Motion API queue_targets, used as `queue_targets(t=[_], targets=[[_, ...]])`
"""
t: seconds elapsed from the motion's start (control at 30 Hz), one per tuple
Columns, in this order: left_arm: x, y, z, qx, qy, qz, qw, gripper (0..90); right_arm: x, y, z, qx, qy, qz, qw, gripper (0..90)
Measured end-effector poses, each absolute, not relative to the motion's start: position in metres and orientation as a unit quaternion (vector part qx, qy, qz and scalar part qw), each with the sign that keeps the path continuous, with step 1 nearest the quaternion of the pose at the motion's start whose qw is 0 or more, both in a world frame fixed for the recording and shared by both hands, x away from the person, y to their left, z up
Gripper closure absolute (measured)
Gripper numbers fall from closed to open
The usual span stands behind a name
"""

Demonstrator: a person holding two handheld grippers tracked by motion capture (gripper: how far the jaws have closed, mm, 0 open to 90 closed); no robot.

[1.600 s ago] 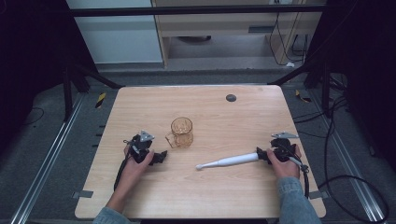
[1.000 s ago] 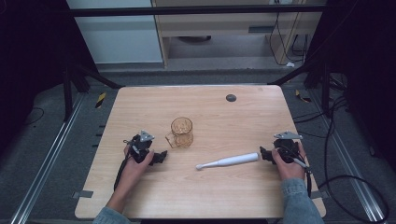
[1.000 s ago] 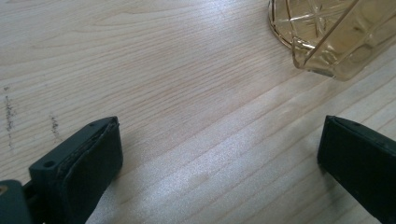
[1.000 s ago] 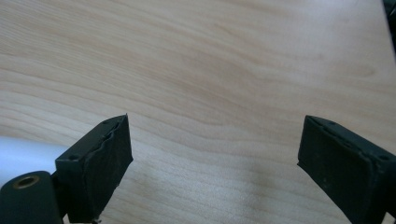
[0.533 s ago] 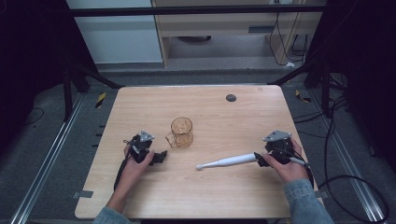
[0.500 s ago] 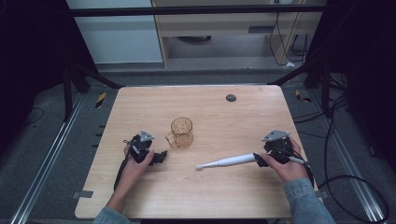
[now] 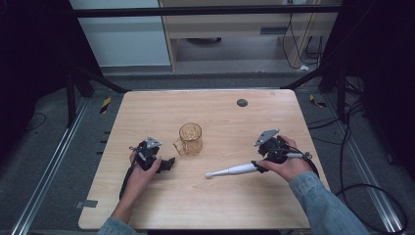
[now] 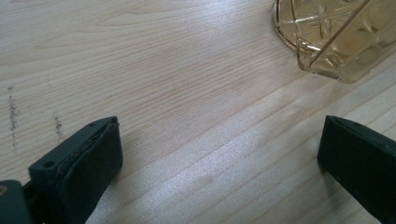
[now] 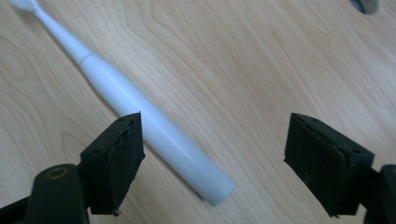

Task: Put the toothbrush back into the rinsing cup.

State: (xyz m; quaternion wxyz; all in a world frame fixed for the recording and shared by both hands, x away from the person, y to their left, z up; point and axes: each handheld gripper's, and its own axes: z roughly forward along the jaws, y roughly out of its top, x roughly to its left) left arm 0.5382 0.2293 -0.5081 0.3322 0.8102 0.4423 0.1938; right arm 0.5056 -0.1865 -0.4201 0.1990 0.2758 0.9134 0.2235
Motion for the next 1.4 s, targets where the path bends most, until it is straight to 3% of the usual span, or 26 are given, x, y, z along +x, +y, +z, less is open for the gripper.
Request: queue_targets(t=[0.53, 0.77, 1.4], targets=[[0.538, 0.229, -0.508, 0.811, 0.441, 0.193, 0.332, 0.0, 0.522, -0.146, -0.432, 0.205, 0.947, 0.206, 0.137, 23.8], [0.538, 0.229, -0.508, 0.811, 0.441, 0.193, 0.332, 0.0, 0.522, -0.141, -0.437, 0.188, 0.952, 0.205, 0.131, 32.8], [0.538, 0.229, -0.508, 0.811, 0.441, 0.193, 0.332, 0.0, 0.524, -0.125, -0.446, 0.146, 0.968, 0.180, 0.100, 43.6]])
